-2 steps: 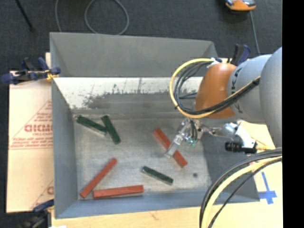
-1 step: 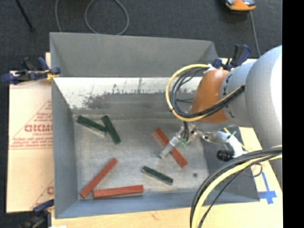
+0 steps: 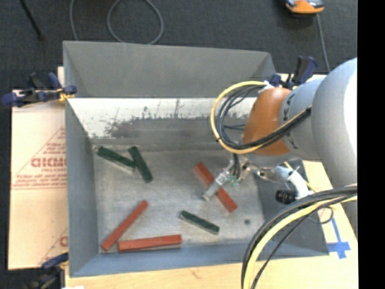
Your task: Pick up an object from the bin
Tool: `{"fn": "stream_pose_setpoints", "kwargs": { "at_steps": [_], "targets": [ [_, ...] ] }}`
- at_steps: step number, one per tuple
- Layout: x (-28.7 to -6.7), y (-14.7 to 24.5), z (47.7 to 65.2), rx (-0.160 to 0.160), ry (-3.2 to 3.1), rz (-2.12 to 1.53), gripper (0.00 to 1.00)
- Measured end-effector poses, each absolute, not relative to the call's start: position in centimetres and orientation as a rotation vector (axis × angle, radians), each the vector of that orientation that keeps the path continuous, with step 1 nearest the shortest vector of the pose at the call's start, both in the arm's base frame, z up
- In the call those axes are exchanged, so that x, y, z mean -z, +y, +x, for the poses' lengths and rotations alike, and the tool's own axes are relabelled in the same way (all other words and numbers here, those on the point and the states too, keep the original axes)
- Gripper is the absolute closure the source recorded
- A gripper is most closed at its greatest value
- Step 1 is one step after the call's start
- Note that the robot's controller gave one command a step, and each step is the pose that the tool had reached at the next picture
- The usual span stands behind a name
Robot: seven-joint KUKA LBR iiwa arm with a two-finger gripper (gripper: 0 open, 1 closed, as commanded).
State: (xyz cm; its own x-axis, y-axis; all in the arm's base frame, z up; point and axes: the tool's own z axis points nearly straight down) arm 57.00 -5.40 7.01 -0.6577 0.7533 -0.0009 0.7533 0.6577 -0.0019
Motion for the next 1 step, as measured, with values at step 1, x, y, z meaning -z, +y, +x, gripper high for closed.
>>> {"fn": "stream_pose_setpoints", "kwargs": {
  "at_steps": [1],
  "targets": [
    [-7.09, -5.45, 57.05, 0.004, 2.860, 1.296, 1.00]
  ]
}}
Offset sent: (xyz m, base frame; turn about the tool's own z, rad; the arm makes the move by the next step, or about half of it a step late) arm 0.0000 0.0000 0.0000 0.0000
